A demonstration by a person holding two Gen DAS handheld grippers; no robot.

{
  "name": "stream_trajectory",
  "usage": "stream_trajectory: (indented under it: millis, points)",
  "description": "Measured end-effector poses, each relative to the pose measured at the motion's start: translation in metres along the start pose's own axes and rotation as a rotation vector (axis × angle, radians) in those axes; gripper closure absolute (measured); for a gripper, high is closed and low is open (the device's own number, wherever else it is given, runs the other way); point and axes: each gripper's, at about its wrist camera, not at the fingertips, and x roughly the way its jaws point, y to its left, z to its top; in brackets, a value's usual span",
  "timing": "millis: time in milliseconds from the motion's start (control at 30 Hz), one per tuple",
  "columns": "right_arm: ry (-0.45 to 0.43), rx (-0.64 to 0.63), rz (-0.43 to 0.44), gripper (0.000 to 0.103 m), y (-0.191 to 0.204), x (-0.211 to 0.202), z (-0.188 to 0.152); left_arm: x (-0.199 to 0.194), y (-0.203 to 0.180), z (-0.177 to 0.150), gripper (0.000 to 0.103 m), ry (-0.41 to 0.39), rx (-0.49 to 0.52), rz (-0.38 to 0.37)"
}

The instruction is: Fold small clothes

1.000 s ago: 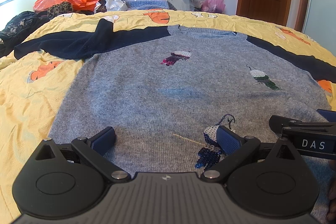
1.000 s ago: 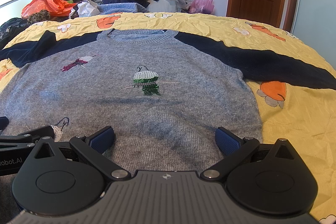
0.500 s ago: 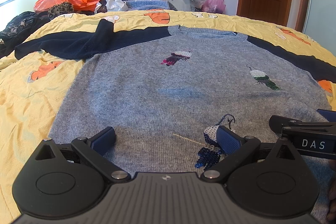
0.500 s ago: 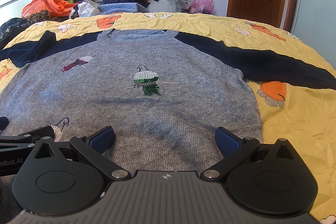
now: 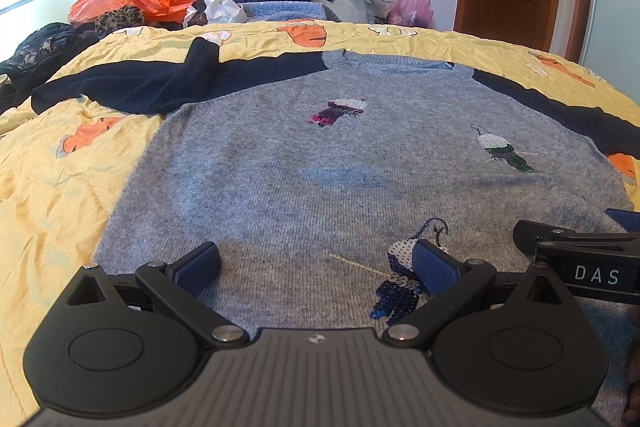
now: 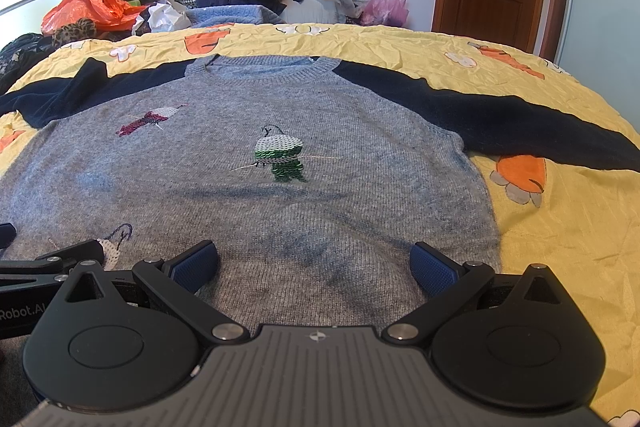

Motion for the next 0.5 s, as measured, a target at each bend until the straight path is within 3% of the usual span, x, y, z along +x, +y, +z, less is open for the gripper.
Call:
stream_trajectory:
  millis: [200,333,400,500]
  points:
    - [0.021,0.032,0.076,0.001,-0.017,-0.008,0.008,0.000,-0.001,0.000,0.000,-0.001,-0.001,-0.001]
    - [-0.035,0.127,0.131,0.000,-0.049,-0.026,0.023,0.000,-0.001,0.000,0.000,-0.001,-0.001,-0.003]
    - [-0.066,0.152,0.113,0.000,-0.071,-0.028,0.032,0.000,-0.001,0.000,0.000,-0.001,0.000,-0.002]
    - [-0.130,0.156,0.020,0.000,-0.111,-0.026,0.044,0.001,-0.001,0.000,0.000,-0.002,-0.001,-0.002]
